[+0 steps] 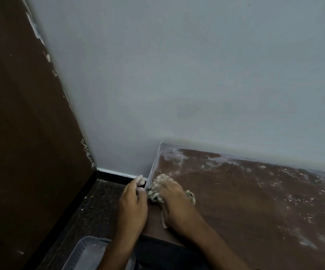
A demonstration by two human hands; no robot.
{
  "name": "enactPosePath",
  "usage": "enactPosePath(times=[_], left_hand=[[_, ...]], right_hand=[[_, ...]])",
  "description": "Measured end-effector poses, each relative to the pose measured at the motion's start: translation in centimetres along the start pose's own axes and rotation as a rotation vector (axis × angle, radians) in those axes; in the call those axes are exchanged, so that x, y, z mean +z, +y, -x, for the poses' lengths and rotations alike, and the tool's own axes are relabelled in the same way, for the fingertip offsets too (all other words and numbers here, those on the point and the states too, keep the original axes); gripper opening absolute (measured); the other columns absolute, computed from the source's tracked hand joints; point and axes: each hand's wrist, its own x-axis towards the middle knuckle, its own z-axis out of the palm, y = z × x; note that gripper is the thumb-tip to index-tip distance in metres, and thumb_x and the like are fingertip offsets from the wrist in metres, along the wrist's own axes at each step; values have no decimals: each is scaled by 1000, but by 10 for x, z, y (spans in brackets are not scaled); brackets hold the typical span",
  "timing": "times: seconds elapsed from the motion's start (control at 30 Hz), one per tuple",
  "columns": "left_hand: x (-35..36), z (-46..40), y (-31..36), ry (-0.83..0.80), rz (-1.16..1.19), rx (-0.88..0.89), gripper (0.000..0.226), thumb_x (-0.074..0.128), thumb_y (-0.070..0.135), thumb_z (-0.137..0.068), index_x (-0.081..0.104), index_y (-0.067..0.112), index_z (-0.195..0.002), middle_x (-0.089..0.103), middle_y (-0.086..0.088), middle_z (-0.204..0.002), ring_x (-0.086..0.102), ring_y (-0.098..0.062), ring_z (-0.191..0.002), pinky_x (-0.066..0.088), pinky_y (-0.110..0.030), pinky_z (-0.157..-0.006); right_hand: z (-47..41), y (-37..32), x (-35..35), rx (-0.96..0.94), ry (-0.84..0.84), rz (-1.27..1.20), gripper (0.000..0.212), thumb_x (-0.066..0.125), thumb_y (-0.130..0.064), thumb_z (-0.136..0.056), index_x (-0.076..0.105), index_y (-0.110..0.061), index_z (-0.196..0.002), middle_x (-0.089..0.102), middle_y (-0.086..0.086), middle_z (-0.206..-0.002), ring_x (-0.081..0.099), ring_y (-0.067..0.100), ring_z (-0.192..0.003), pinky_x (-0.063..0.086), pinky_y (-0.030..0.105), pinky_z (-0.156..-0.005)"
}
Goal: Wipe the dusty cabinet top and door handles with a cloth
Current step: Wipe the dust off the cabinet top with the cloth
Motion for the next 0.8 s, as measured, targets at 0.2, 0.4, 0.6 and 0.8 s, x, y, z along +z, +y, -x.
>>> enactPosePath(times=[0.2,0.4,0.6,0.8], left_hand=[[-2,-5,4,-19,46,7,40,51,18,-100,53,18,-140,60,2,-129,55,-5,-106,40,-16,-85],[-5,-14,-7,10,103,-50,39,47,27,-103,54,17,-140,61,-1,-134,59,-9,-110,41,-21,-87],[-1,-14,-12,24,81,-17,37,44,24,-104,57,14,-137,58,-3,-139,53,-15,-127,40,-28,-103],[-13,-15,-11,31,37,-10,39,42,30,-105,56,18,-139,56,2,-139,50,-9,-125,35,-17,-97]], right_hand=[[-59,57,-28,213,48,37,47,50,-15,-92,56,-20,-138,45,5,-152,37,23,-142,22,42,-122],[-33,5,-3,-105,-67,-16,44,65,-7,-86,63,-15,-129,51,7,-145,39,23,-140,19,28,-120],[-34,1,4,-221,-136,6,49,59,-3,-84,59,-10,-132,53,12,-144,42,26,-138,23,28,-118],[-80,0,13,-60,-57,32,38,53,-10,-94,59,-10,-132,53,14,-143,42,30,-138,29,43,-119]])
